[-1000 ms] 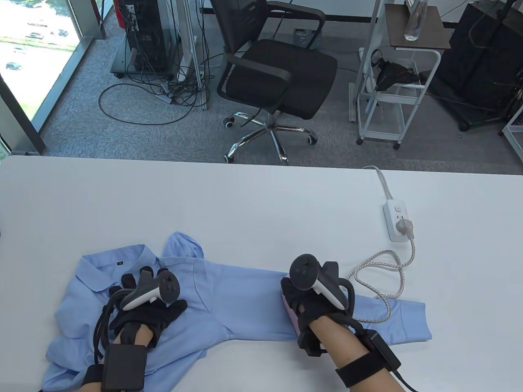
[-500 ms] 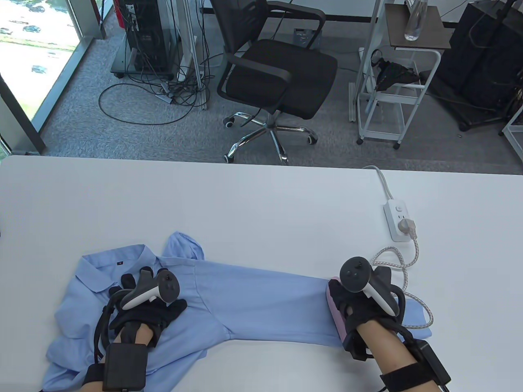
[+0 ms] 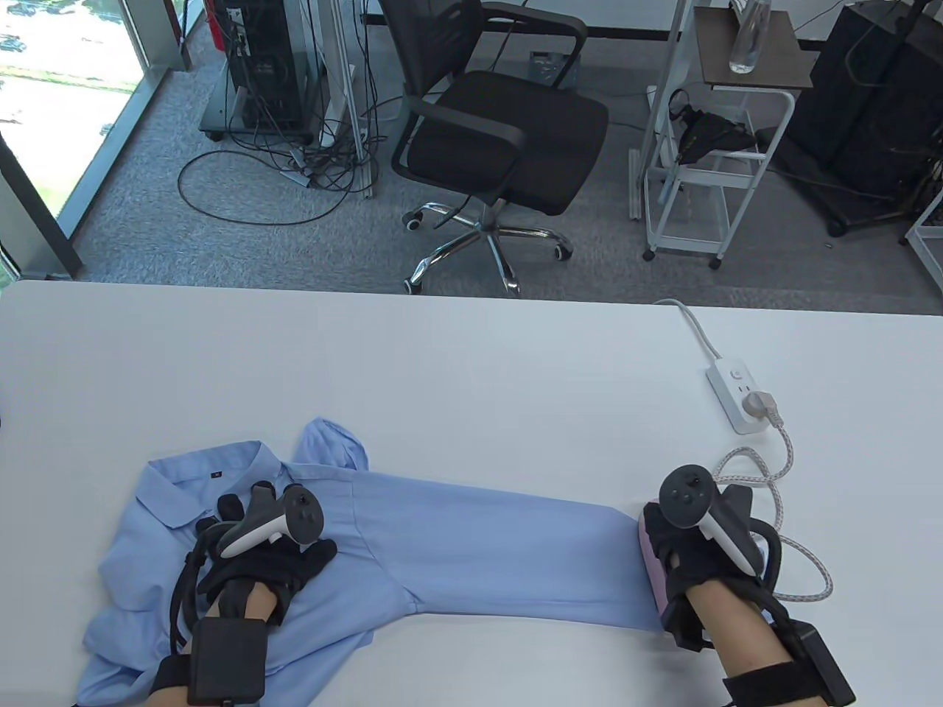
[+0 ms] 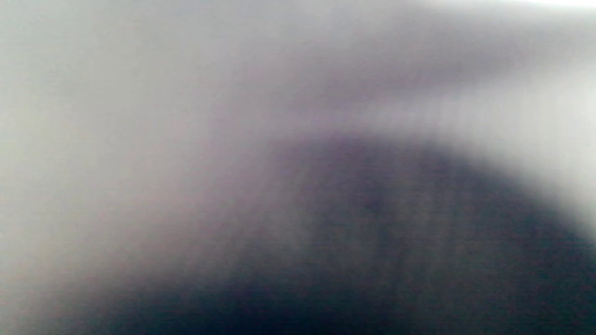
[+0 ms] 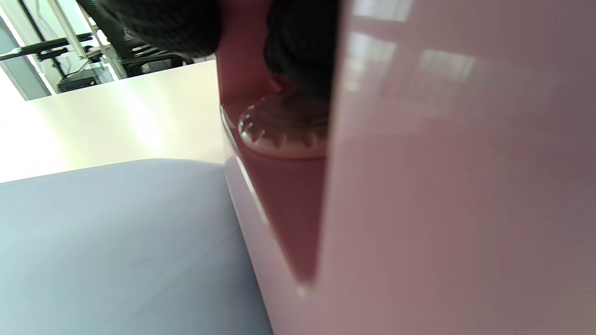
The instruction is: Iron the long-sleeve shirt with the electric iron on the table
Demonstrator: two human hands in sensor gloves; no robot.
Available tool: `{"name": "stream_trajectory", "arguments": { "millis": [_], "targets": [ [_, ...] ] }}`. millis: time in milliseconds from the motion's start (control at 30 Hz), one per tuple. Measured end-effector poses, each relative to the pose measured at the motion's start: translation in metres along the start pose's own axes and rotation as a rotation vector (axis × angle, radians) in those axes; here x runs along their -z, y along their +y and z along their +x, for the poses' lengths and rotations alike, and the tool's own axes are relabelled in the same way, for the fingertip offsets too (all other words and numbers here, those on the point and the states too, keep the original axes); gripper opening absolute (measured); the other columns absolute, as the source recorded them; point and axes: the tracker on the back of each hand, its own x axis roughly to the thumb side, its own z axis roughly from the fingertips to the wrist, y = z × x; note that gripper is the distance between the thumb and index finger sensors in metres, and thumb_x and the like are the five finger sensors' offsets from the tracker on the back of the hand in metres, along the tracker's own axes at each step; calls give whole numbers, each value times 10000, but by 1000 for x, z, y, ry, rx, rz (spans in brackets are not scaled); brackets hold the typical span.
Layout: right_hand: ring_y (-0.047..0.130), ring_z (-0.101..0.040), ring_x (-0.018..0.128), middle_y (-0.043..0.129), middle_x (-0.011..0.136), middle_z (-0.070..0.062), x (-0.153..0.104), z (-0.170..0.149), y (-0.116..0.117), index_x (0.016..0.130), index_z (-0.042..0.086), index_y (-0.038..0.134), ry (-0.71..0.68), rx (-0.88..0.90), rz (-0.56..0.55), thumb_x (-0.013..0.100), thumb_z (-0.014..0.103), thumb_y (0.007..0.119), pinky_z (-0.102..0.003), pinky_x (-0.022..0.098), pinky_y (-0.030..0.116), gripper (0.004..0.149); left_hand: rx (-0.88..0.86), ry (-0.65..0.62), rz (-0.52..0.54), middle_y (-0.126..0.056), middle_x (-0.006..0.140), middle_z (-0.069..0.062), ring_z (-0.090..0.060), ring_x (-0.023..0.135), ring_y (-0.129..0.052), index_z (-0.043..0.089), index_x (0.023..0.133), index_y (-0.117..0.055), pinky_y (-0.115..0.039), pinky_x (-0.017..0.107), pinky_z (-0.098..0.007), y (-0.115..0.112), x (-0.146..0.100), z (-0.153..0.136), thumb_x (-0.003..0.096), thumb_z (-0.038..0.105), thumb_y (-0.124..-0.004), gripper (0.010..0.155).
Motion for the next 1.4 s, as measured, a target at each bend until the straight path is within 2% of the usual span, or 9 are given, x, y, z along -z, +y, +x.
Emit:
{"name": "stream_trajectory", "arguments": {
  "millis": [400,533,600,667,833,933,1033,1167,1400],
  "targets": [
    [957,-233,236,883,609,-134,2,-9,-3,1077,38,552,14,23,1,630,437,702,-531,435,867,617,2,-1,2,214,1033,-410,-799,891,-1,52,1049,240,-136,551,-909,0,0,0,495,683,-304,1001],
    [960,-236,246,889,605,-128,4,-7,-7,1069,49,559,-44,100,57,625,435,713,-522,438,866,608,6,-2,6,213,1035,-408,-800,892,-6,53,1049,239,-139,550,-910,0,0,0,493,685,-301,1001],
    [960,-238,245,892,605,-129,0,5,-14,1067,50,561,-91,117,61,625,433,719,-521,440,866,607,8,-2,6,211,1033,-412,-801,891,-9,51,1049,239,-140,551,-909,0,1,0,493,685,-302,1002],
    [962,-239,247,894,606,-127,-7,24,-27,1065,53,564,-169,125,-1,622,434,723,-522,438,868,606,9,-2,7,211,1034,-412,-801,892,-8,51,1049,239,-141,551,-910,0,1,0,493,686,-302,1002],
    [965,-235,247,897,606,-125,-25,97,-60,1065,54,564,-338,137,-82,622,437,721,-519,439,872,607,11,-2,9,209,1035,-411,-802,893,-13,52,1050,237,-143,553,-910,0,1,0,493,688,-302,1003],
    [967,-232,247,899,607,-122,-35,141,-65,1065,52,563,-423,147,-88,622,438,720,-518,439,874,608,12,-3,10,207,1036,-411,-801,894,-15,52,1051,235,-144,554,-909,0,1,0,494,688,-302,1002],
    [969,-227,248,900,607,-119,-47,189,-57,1064,54,565,-508,132,-62,621,441,718,-515,438,877,608,13,-3,12,204,1039,-410,-799,897,-19,53,1052,233,-146,555,-909,0,1,0,494,690,-301,1001],
    [972,-225,248,902,607,-117,-56,239,-25,1064,54,565,-581,97,-8,620,444,716,-514,438,879,610,16,-3,15,203,1039,-411,-800,898,-19,52,1053,233,-147,556,-909,0,0,0,494,690,-300,1002],
    [973,-226,250,903,608,-119,-60,285,32,1063,52,564,-629,82,108,619,443,715,-514,438,880,610,16,-3,15,202,1039,-411,-801,897,-22,50,1052,232,-150,556,-909,0,0,0,494,691,-300,1002]
  ]
}}
